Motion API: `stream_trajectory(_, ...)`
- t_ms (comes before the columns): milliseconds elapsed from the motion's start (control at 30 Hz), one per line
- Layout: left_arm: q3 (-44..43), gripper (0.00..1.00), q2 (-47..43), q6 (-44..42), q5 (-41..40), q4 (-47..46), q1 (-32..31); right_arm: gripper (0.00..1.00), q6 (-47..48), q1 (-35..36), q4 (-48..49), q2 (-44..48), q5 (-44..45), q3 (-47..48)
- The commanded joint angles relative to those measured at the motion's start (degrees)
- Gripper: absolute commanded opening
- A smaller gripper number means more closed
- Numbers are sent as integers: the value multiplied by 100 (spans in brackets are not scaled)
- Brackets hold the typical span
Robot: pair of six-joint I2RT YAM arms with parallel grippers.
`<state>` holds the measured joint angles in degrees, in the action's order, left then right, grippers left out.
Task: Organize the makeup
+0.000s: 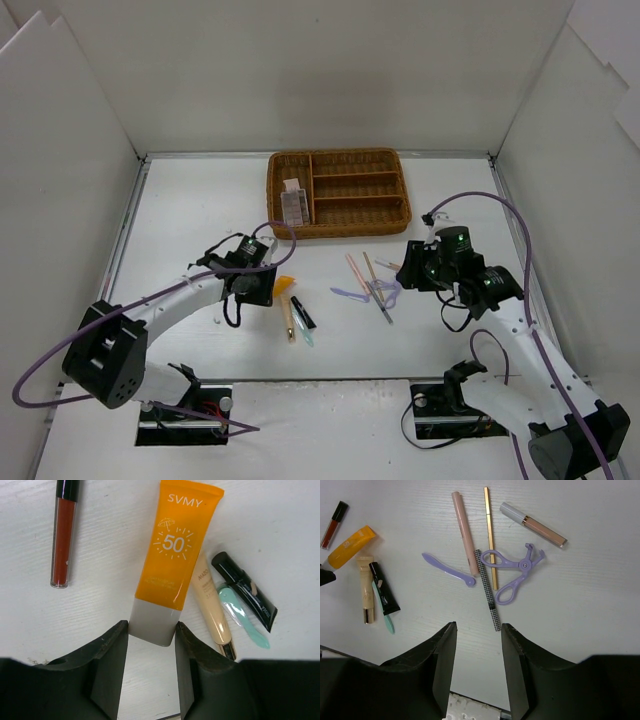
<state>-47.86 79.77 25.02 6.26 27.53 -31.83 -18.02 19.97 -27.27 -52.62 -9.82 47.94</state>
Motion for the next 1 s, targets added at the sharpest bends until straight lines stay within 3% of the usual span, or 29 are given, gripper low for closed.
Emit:
stream_trajectory(0,-233,0,-321,-85,7,-99,-51,38,-35,60,152,-11,-222,330)
stream_trajectory(433,4,0,-198,205,112,-380,-104,38,-52,77,151,59,-292,286)
stream_trajectory(967,-435,0,-1358,267,77,-485,-104,38,-140,200,397,-108,-968,646)
